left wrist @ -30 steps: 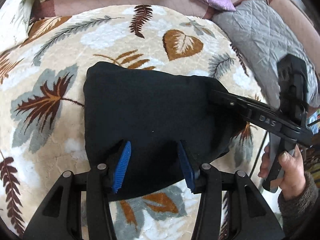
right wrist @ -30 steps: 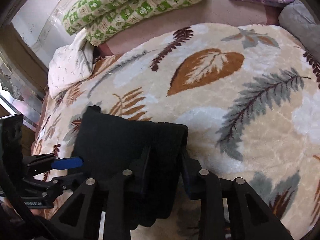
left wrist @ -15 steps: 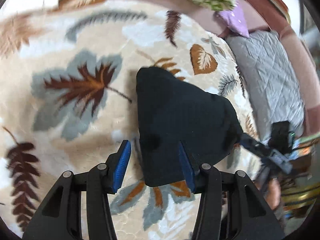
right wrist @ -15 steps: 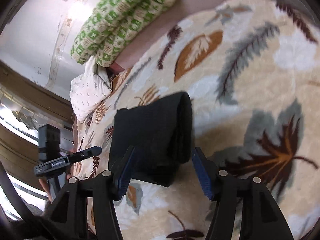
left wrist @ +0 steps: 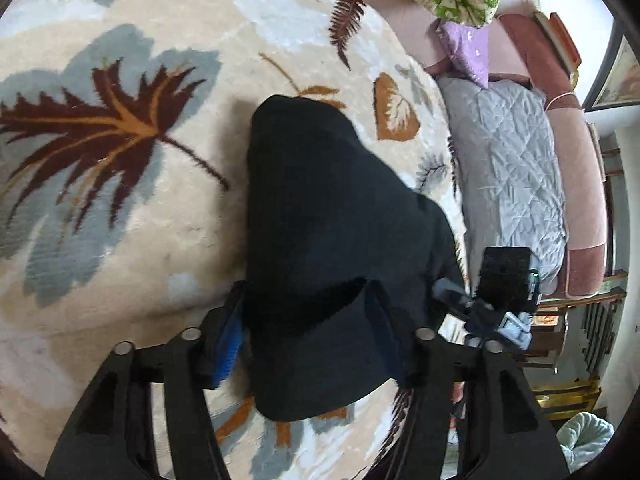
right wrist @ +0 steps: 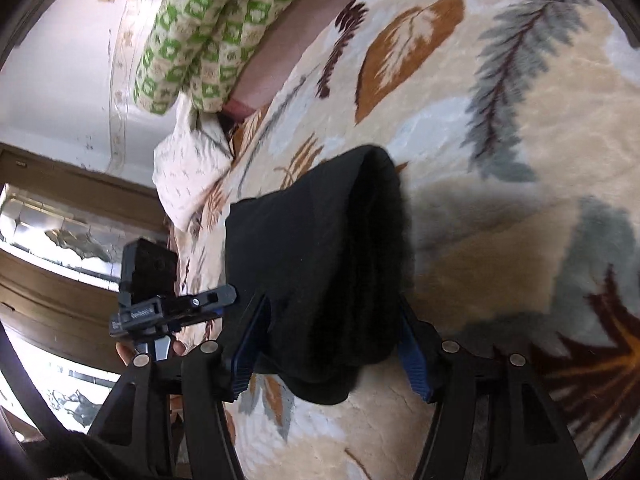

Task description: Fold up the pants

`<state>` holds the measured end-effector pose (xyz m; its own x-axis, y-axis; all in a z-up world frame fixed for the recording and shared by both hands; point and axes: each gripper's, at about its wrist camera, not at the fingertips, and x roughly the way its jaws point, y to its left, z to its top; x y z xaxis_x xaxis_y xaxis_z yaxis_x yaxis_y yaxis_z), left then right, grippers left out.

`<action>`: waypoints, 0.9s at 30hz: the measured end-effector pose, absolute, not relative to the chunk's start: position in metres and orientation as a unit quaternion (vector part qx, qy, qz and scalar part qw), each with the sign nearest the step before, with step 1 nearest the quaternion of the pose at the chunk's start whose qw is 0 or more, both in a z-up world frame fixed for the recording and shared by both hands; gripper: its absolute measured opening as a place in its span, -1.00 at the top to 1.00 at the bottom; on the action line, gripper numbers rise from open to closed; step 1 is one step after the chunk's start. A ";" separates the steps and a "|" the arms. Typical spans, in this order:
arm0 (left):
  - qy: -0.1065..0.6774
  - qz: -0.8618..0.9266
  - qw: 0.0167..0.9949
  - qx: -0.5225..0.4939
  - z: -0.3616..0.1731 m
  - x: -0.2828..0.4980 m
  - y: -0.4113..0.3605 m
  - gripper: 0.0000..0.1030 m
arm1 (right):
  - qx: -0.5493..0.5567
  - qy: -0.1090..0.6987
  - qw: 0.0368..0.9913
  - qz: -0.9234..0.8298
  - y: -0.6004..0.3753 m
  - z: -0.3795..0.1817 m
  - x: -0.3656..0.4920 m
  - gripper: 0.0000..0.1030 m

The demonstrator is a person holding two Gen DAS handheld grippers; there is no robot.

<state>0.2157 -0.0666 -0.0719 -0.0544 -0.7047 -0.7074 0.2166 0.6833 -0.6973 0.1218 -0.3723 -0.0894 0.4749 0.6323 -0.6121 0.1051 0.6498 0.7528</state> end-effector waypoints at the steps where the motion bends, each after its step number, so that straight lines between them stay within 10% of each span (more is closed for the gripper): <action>1: 0.635 -0.347 0.663 -0.191 -0.071 0.216 -0.068 -0.14 | 0.377 0.485 0.770 0.173 -0.370 -0.091 0.123 -0.23; 13: 0.578 -0.335 0.727 -0.159 -0.038 0.184 -0.078 0.54 | 0.192 0.494 0.836 0.143 -0.327 -0.054 0.122 0.23; 27: 0.535 -0.298 0.766 -0.195 -0.006 0.205 -0.045 0.55 | 0.129 0.471 0.858 0.161 -0.292 -0.003 0.158 0.26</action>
<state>0.2046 -0.0453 -0.0056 0.2497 -0.6653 -0.7036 0.2487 0.7463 -0.6174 0.1575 -0.2917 -0.0029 0.5048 0.3969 -0.7666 -0.1548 0.9153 0.3719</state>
